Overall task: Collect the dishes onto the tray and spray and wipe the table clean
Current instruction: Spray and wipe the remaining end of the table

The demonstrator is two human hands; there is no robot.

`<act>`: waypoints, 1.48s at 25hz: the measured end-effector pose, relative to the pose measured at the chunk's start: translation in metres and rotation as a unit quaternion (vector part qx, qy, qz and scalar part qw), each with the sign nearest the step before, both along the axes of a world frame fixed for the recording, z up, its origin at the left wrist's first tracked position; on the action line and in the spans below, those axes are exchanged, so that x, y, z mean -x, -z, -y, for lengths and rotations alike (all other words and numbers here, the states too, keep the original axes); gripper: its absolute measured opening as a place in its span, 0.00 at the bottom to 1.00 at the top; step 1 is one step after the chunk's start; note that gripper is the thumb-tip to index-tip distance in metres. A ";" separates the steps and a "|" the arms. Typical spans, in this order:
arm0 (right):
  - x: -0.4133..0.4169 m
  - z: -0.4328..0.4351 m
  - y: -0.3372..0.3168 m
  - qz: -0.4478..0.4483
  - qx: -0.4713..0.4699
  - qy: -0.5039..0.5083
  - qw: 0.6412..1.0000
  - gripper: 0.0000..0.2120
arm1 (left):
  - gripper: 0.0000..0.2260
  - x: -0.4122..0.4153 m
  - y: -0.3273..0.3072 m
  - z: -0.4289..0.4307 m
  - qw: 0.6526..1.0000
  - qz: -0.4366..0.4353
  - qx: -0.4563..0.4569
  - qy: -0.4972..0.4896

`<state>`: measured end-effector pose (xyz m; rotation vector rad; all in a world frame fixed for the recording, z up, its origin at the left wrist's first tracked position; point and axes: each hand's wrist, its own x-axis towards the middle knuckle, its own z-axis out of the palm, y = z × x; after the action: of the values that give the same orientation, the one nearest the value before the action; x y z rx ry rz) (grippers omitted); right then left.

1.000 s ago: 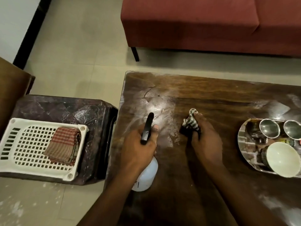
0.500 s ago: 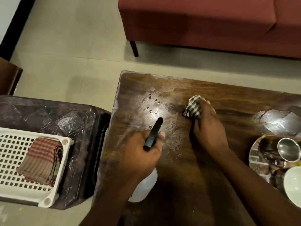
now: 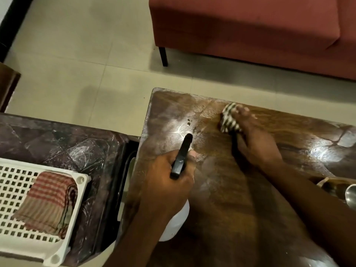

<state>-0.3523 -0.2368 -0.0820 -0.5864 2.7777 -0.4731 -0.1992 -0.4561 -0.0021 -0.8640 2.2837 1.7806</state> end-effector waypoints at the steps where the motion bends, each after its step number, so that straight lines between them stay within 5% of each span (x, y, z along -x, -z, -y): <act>1: 0.006 0.013 0.001 -0.007 0.022 0.123 0.992 0.29 | 0.20 0.001 0.000 0.003 1.000 -0.004 -0.006 0.001; 2: 0.008 0.035 0.003 -0.015 0.032 0.189 0.981 0.29 | 0.18 0.002 0.001 0.006 1.000 -0.010 -0.008 0.005; 4: -0.002 0.083 0.004 0.004 0.038 0.142 0.989 0.28 | 0.15 0.002 0.004 0.011 1.000 -0.021 0.015 0.007; 6: -0.020 0.112 0.004 0.014 0.021 -0.091 0.996 0.29 | 0.15 0.004 0.005 0.017 0.999 -0.031 0.038 0.001; 9: -0.012 0.096 0.000 0.019 0.000 -0.331 0.944 0.30 | 0.18 0.005 0.009 0.027 0.997 -0.027 0.066 -0.002; 10: 0.000 0.084 0.003 0.009 -0.007 -0.298 0.954 0.30 | 0.19 0.004 0.011 0.030 0.998 -0.021 0.064 -0.010; 12: 0.016 0.061 0.006 -0.004 0.009 -0.076 0.997 0.30 | 0.21 0.003 0.015 0.036 0.999 -0.013 0.042 -0.018; 14: 0.015 0.074 0.008 -0.011 0.034 0.135 0.990 0.30 | 0.21 0.001 0.016 0.039 0.999 -0.018 0.034 -0.018; 15: 0.009 0.093 0.008 -0.012 0.040 0.156 0.987 0.29 | 0.20 0.000 0.016 0.040 0.999 -0.022 0.031 -0.023; 16: 0.002 0.112 0.009 -0.003 0.041 0.112 0.993 0.29 | 0.20 -0.001 0.017 0.040 0.999 -0.026 0.027 -0.031; 18: -0.010 0.139 0.004 0.020 0.041 -0.131 0.990 0.30 | 0.20 -0.002 0.016 0.041 0.998 -0.032 0.025 -0.042; 20: -0.008 0.140 0.000 0.022 0.013 -0.368 0.930 0.30 | 0.20 -0.004 0.017 0.043 0.998 -0.028 0.039 -0.050; 21: 0.003 0.137 0.002 0.013 0.001 -0.393 0.920 0.30 | 0.20 -0.006 0.018 0.044 0.998 -0.025 0.037 -0.052; 25: 0.024 0.163 0.002 0.031 0.041 -0.003 0.999 0.30 | 0.22 -0.014 0.017 0.045 0.998 -0.024 0.016 -0.047; 27: 0.012 0.192 -0.003 0.053 0.058 -0.087 0.993 0.31 | 0.21 -0.017 0.016 0.046 0.998 -0.033 0.033 -0.053; 29: -0.008 0.199 -0.006 0.068 0.047 -0.344 0.935 0.30 | 0.18 -0.018 0.015 0.048 0.996 -0.040 0.038 -0.064; 31: -0.010 0.194 -0.010 0.055 0.037 -0.431 0.900 0.29 | 0.18 -0.020 0.014 0.052 0.996 -0.040 0.047 -0.064; 34: 0.020 0.209 0.000 0.022 0.020 -0.237 0.971 0.30 | 0.22 -0.025 0.013 0.055 0.996 -0.039 0.040 -0.073; 37: 0.034 0.238 0.005 0.028 0.041 -0.090 0.995 0.32 | 0.21 -0.033 0.014 0.057 0.996 -0.048 0.046 -0.066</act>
<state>-0.3867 -0.4747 -0.0866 -0.8218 2.6322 -0.5573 -0.1659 -0.5129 -0.0163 -0.9882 2.4392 1.8177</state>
